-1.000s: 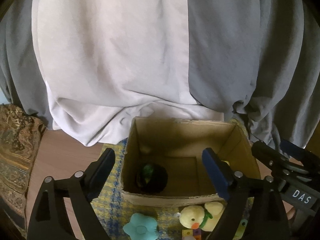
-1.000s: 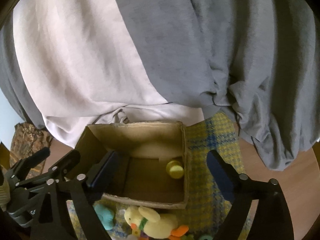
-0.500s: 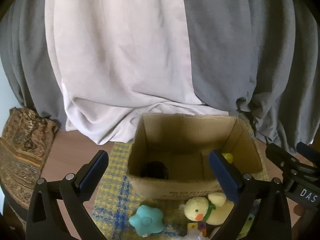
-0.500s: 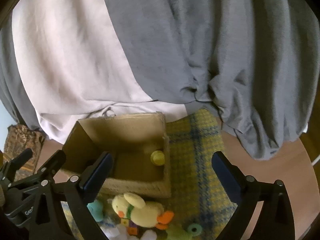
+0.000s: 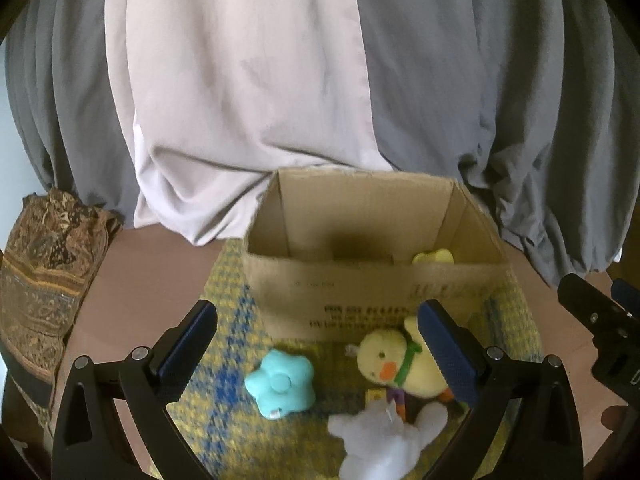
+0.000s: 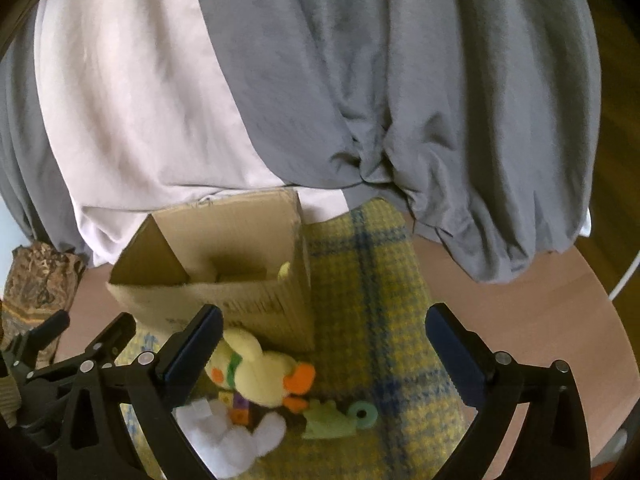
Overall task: Organize objects
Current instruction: 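Withdraw both tools from the box back over the cloth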
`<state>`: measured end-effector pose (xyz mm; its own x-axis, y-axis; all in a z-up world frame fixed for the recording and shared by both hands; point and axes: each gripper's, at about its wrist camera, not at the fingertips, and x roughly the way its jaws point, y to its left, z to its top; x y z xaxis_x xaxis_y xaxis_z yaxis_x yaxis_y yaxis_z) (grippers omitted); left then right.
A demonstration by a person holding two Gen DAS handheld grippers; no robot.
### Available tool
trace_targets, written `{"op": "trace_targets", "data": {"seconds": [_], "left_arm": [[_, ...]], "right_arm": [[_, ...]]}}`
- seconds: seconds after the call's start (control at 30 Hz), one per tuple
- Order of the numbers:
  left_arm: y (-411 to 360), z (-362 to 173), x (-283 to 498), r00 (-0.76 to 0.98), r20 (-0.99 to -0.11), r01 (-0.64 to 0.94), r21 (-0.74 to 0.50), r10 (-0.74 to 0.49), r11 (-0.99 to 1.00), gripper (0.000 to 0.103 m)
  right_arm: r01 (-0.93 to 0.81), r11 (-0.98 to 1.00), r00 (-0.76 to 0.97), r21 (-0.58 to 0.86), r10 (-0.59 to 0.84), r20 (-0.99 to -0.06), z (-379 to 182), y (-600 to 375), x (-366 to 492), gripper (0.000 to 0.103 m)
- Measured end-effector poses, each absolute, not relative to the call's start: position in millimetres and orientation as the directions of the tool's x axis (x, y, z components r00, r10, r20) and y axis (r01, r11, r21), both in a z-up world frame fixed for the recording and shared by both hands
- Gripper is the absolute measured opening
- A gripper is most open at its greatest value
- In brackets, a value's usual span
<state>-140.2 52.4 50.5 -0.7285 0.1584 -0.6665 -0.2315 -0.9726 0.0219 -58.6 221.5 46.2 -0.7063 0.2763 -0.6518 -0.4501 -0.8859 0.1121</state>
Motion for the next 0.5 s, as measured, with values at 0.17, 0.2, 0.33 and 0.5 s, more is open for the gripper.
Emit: {"op": "trace_targets", "data": {"seconds": [0.17, 0.2, 0.33, 0.5], "left_arm": [[52.0, 36.5, -125.4, -0.719, -0.677, -0.233, 0.02, 0.158, -0.972, 0.102], [51.9, 33.5, -123.2, -0.715, -0.681, -0.232, 0.019, 0.158, -0.972, 0.102], [51.4, 24.6, -115.8, -0.713, -0.685, -0.228, 0.025, 0.15, -0.973, 0.102], [51.5, 10.3, -107.5, -0.7, -0.698, -0.233, 0.022, 0.152, -0.972, 0.102]], "right_arm": [[-0.453, -0.883, -0.693, 0.12, 0.265, -0.67, 33.4, 223.3, -43.3, 0.102], [-0.454, -0.883, -0.69, 0.122, 0.261, -0.675, 30.9, 223.5, -41.0, 0.102], [-0.456, -0.88, -0.681, 0.133, 0.249, -0.689, 18.6, 225.2, -34.1, 0.102], [-0.458, -0.882, -0.667, 0.114, 0.256, -0.699, 7.7, 223.5, -27.3, 0.102]]}}
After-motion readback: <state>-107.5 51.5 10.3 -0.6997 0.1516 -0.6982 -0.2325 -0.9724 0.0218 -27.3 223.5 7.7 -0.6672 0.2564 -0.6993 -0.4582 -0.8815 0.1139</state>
